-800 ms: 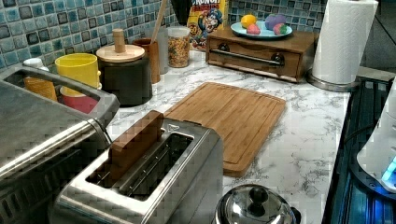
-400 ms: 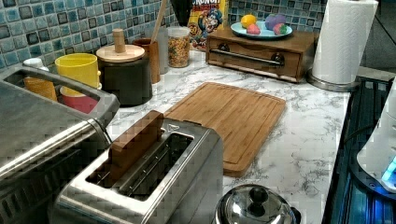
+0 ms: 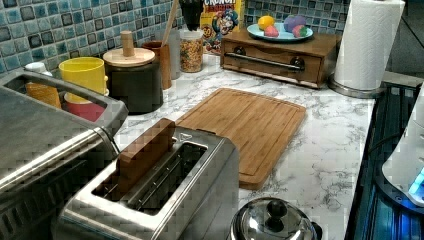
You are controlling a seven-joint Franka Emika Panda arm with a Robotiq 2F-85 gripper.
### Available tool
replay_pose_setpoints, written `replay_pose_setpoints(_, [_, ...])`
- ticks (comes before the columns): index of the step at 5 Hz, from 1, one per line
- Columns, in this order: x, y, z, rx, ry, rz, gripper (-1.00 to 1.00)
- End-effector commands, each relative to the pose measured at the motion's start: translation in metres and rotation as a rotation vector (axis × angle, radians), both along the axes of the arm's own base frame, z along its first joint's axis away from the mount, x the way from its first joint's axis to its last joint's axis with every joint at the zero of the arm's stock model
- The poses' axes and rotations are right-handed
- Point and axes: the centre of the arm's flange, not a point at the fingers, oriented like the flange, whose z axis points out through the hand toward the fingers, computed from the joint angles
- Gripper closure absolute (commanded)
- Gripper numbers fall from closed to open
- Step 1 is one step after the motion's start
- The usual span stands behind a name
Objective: Turn on the toaster.
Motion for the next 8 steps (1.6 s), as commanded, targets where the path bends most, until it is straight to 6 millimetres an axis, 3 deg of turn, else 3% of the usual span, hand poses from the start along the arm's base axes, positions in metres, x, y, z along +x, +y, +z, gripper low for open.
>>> replay_pose_setpoints(1, [-0.033,0.095,0.022,0.069,-0.068,0.316,1.00])
replay_pose_setpoints(2, [-0.040,0.111,0.007,0.079,-0.020,0.367,1.00])
replay_pose_setpoints(3, [-0.065,0.117,0.005,0.111,-0.068,0.393,1.00])
replay_pose_setpoints(5, [-0.080,0.166,-0.023,0.105,0.037,0.551,1.00])
replay_pose_setpoints(7, [-0.107,0.201,-0.046,0.141,0.071,0.670,1.00])
replay_pose_setpoints(8, [-0.117,0.202,-0.051,0.154,0.067,0.672,1.00])
